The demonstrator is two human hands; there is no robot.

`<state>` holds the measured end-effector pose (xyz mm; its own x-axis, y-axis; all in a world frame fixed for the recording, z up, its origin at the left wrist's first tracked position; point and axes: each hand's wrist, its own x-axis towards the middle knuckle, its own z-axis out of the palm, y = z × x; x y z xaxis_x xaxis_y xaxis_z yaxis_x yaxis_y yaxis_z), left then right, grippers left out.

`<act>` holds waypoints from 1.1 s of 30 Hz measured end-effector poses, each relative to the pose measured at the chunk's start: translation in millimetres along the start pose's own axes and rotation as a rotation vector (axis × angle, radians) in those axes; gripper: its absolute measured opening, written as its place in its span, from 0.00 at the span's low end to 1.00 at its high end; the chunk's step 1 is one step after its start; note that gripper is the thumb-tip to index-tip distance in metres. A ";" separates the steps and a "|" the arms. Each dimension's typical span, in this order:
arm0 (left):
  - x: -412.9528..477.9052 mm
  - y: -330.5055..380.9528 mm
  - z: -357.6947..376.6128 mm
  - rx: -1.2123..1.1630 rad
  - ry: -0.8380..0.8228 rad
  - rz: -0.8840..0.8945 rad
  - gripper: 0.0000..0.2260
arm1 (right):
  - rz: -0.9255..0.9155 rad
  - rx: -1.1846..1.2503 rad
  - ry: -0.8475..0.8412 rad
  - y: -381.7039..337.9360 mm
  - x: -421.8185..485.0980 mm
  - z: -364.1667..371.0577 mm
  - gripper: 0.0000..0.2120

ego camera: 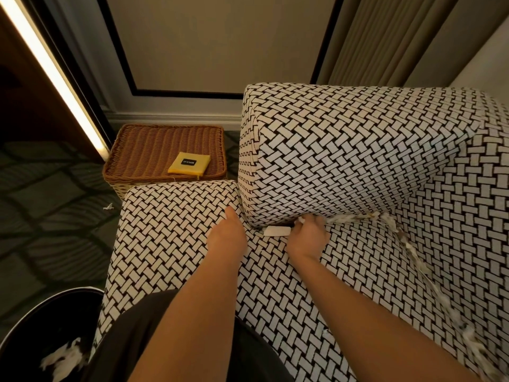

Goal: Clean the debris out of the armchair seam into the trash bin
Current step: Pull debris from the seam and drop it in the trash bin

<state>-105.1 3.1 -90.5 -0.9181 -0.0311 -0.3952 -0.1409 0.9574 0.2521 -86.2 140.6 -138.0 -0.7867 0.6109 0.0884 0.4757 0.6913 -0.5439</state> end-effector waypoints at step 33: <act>-18.6 5.3 10.2 -0.067 -0.069 0.110 0.20 | -0.054 -0.288 -0.007 38.4 -25.9 -31.5 0.23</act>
<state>-85.0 11.7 -90.8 -0.9019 0.0952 -0.4214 -0.0675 0.9324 0.3550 -35.2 163.5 -134.9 -0.8162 0.5682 0.1046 0.5244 0.8046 -0.2787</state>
